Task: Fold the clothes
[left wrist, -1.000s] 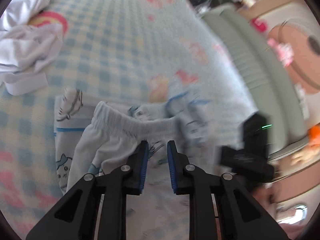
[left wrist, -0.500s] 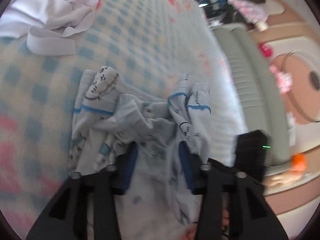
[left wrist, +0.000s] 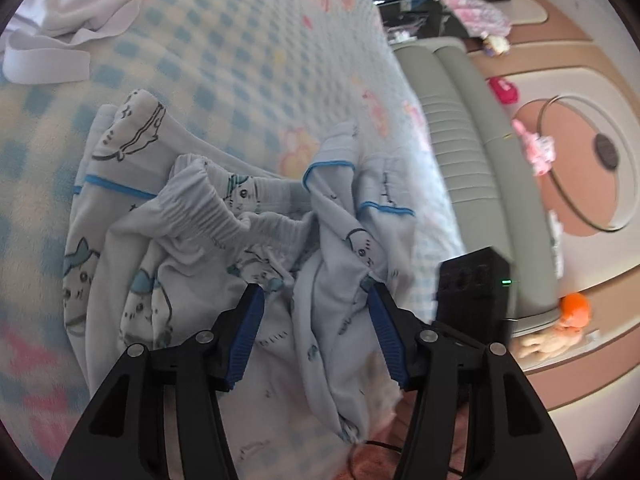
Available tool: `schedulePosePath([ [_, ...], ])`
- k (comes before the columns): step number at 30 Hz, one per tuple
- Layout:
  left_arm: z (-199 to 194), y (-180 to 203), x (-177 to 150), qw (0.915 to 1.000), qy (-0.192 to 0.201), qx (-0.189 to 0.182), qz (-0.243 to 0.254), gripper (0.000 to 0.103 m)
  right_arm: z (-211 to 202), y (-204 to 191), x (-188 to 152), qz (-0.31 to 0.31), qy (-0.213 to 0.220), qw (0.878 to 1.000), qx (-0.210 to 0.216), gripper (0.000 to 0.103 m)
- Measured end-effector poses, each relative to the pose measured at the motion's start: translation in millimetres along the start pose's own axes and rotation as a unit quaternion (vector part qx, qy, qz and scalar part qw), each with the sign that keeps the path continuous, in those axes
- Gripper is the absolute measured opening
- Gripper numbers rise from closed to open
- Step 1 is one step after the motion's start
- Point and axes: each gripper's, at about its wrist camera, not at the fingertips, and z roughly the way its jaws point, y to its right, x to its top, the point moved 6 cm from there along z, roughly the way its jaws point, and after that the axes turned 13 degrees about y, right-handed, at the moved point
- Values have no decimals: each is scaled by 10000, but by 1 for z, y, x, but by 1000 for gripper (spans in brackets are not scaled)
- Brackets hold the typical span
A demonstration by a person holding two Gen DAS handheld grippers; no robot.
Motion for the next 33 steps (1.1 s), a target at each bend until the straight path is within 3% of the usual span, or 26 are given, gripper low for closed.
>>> schedulePosePath([
  [3, -9, -1, -5, 10000, 61, -33, -44, 60, 3, -5, -3, -101, -27, 9999, -8, 50],
  [9, 25, 9, -5, 9988, 5, 476, 106, 71, 11, -21, -15, -354, -129, 9993, -7, 50],
  [13, 41, 8, -8, 9983, -103, 574, 57, 60, 7, -18, -17, -357, -162, 9992, 22, 50],
  [18, 48, 16, -8, 9968, -121, 745, 244, 22, 1, -8, -17, -226, -178, 9996, 1, 49],
  [21, 47, 31, -3, 9934, 6, 973, 602, 13, -1, -11, -15, -278, -195, 9994, -50, 49],
  [29, 26, 45, 10, 9888, 112, 1050, 1057, 12, -30, -31, 0, -556, 290, 9978, -214, 50],
  [33, 11, 43, 19, 9870, 198, 1109, 1149, 11, -23, -48, -5, -771, 172, 9967, -163, 51],
])
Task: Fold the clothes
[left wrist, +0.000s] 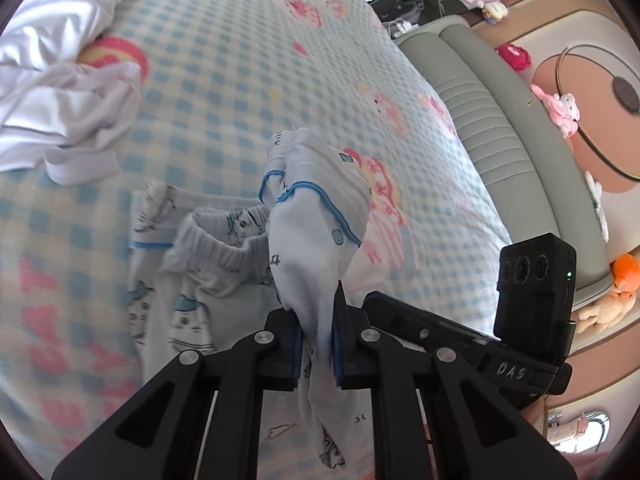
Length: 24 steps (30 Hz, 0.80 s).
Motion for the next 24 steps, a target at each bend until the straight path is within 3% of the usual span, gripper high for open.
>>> schedulePosePath([
  [4, -12, -18, 6, 9997, 22, 206, -98, 11, 8, -17, -7, -170, -142, 9998, 27, 51],
  [9, -22, -50, 8, 9989, 73, 222, -406, 11, 13, -28, -19, -414, -236, 9989, 32, 51],
  [16, -12, -62, 1, 9983, 24, 232, -539, 11, 29, -33, -30, -515, -430, 9977, -19, 51],
  [19, -6, -70, -6, 9970, -73, 710, -313, 28, 32, -28, -36, -566, -500, 9970, -180, 51],
  [20, -3, -76, -10, 9950, -224, 918, -307, 49, 33, -26, -38, -582, -523, 9967, -233, 52],
  [22, -9, -77, -17, 9938, -290, 1052, -197, 49, 34, -23, -42, -616, -570, 9959, -340, 52],
  [24, -29, -66, -19, 9914, -29, 1284, 259, 49, 34, -21, -45, -670, -584, 9951, -435, 52],
])
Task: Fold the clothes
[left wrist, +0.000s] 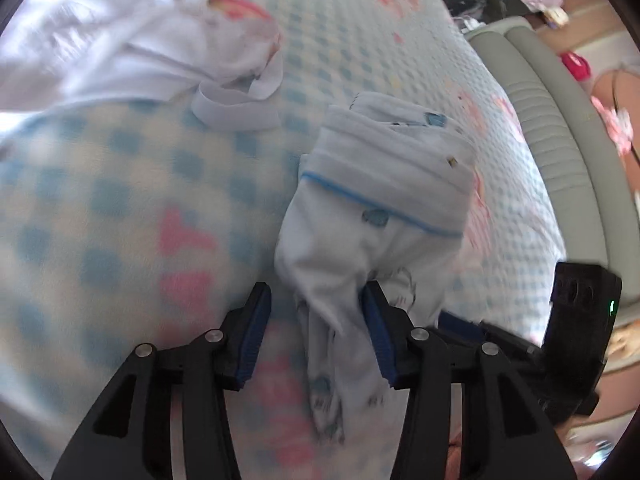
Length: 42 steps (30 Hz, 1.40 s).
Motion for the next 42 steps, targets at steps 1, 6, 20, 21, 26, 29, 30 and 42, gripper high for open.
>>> schedulePosePath([
  [1, -9, 5, -3, 9998, 94, 8, 149, 48, -9, 0, 1, -86, 105, 9999, -13, 52],
  [6, -14, 29, -27, 9984, 45, 14, 561, 48, -15, 5, -5, -88, 155, 9998, -46, 52],
  [20, -16, 5, -39, 9986, -346, -369, -142, 46, -14, 12, -16, 203, 116, 9994, 250, 52],
  [21, -14, 4, -40, 9971, -405, -552, -323, 46, -14, 10, -14, 268, 120, 9987, 425, 52],
  [26, -5, 0, -52, 9975, -441, -444, -333, 38, 3, 4, -20, 132, -59, 9990, 427, 53],
  [29, 5, -8, -62, 9979, -400, -330, -378, 32, 15, 5, -25, 138, -113, 9996, 234, 50],
  [30, 3, -7, -62, 9982, -399, -299, -345, 32, 17, 7, -27, 142, -136, 9996, 179, 49],
  [42, -47, 19, 8, 9982, 408, -61, 426, 35, -25, 15, 1, 198, 430, 9984, 320, 49],
])
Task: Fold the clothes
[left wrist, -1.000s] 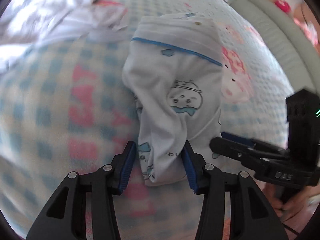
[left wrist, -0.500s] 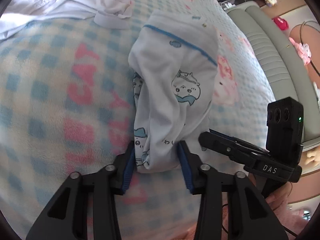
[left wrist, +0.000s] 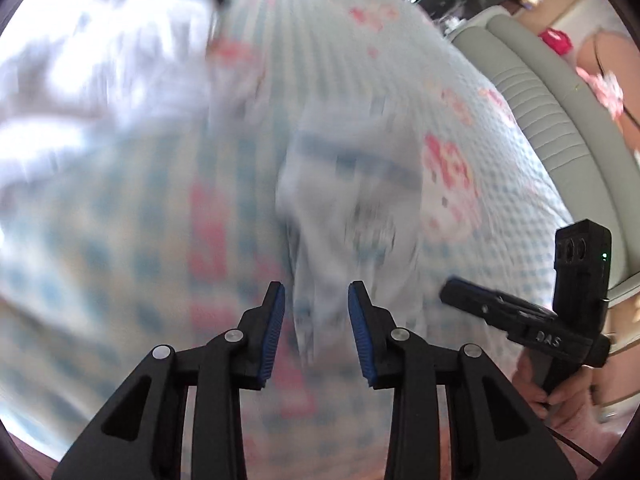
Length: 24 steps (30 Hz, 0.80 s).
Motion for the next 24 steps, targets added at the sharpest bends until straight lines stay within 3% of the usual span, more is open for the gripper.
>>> schedulePosePath([
  [4, 16, 26, 31, 9968, 192, -701, 333, 35, 14, -4, 26, 5, 73, 10000, -11, 49],
  [7, 55, 34, 27, 9976, -92, -511, 468, 34, 25, -2, 47, 103, 136, 9998, -30, 49],
  [9, 70, 28, 26, 9986, -122, -478, 202, 32, 30, -1, 58, 169, 156, 9997, 1, 49],
  [16, 103, -21, 11, 9918, -237, -495, -1152, 35, 69, 9, 30, 399, -339, 9986, -31, 49],
  [24, 110, -23, 17, 9919, -211, -411, -1184, 34, 54, 9, -10, 4, -296, 9994, -155, 48],
])
